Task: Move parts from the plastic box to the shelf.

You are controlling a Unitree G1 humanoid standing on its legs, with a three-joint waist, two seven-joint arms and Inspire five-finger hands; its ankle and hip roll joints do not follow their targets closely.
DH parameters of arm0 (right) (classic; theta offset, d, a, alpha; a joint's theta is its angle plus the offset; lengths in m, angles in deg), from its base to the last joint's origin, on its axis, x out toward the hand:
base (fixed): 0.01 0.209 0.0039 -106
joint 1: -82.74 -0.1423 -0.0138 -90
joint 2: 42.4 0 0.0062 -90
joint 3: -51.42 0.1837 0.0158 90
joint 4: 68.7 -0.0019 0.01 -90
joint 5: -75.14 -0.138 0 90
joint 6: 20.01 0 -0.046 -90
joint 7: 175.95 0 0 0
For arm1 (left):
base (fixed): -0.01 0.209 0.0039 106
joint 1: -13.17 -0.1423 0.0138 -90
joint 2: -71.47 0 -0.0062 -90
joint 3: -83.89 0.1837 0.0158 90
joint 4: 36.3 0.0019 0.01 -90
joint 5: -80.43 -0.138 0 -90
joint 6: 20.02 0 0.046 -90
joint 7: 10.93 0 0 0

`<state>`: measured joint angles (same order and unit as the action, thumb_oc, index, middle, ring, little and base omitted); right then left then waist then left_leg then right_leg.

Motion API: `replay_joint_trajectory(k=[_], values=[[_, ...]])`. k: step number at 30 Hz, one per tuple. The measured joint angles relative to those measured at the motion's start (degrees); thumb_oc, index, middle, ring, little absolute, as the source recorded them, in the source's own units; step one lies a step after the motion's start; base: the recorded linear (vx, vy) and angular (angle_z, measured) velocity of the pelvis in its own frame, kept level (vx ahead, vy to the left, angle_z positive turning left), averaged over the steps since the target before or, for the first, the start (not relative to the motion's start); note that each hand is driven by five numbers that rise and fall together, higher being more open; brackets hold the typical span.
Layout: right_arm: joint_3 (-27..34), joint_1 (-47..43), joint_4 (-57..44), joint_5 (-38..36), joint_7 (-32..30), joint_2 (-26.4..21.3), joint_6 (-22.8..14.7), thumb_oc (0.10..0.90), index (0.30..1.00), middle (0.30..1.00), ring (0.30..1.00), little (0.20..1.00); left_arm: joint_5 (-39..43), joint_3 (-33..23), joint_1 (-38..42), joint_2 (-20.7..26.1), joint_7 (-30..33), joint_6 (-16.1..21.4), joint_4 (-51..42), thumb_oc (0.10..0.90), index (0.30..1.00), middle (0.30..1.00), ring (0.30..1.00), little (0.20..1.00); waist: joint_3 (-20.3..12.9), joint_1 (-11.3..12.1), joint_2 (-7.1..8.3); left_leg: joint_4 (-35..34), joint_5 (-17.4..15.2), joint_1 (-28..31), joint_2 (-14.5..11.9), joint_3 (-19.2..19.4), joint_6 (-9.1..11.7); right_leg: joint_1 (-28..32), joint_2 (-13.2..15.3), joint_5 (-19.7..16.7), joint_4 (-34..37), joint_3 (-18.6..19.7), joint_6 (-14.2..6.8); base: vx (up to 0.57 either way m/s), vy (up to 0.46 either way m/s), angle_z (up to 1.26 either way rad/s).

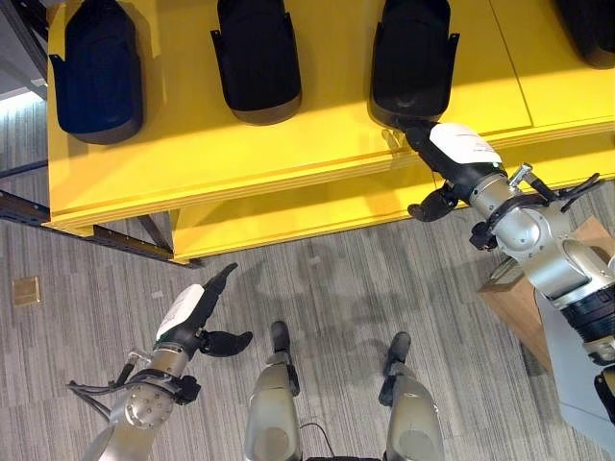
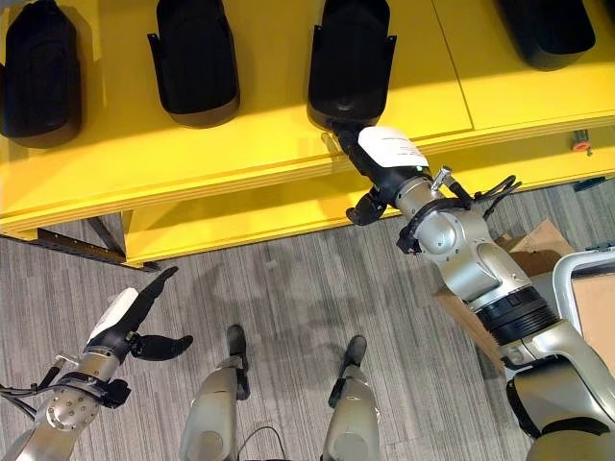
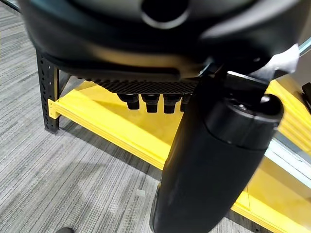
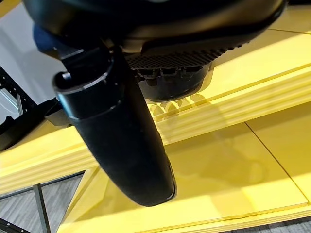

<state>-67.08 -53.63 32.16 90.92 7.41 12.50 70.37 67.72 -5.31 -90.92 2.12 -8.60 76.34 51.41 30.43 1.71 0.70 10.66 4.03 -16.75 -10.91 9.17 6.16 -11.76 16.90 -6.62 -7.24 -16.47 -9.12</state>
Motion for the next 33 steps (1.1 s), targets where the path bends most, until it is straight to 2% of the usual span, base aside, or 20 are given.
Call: replay_joint_trajectory(k=[18, 33], values=[[-3.35, -5.28, 5.55, 1.13, 0.16, -0.12, 0.18, 0.900, 1.000, 1.000, 1.000, 1.000, 0.03, -0.85, -0.24, 0.00, 2.00, -0.05, 0.10, 0.900, 1.000, 1.000, 1.000, 1.000, 0.24, 0.21, 0.63, -0.06, 1.31, -3.12, -0.09, -1.18, -0.10, -4.09, 0.22, 1.28, -3.59, -0.28, 0.52, 0.00, -0.003, 0.01], [-6.01, -9.07, 5.76, 2.15, 0.16, -3.22, 0.11, 0.900, 1.000, 1.000, 1.000, 1.000, 0.04, -0.98, -0.24, 0.09, 2.02, -0.06, 0.39, 0.900, 1.000, 1.000, 1.000, 1.000, 0.24, 0.17, 0.63, -0.27, 1.67, -4.36, -0.12, -1.67, -0.01, -5.82, 0.29, 1.93, -5.03, -0.44, 0.70, 0.00, 0.000, 0.00]])
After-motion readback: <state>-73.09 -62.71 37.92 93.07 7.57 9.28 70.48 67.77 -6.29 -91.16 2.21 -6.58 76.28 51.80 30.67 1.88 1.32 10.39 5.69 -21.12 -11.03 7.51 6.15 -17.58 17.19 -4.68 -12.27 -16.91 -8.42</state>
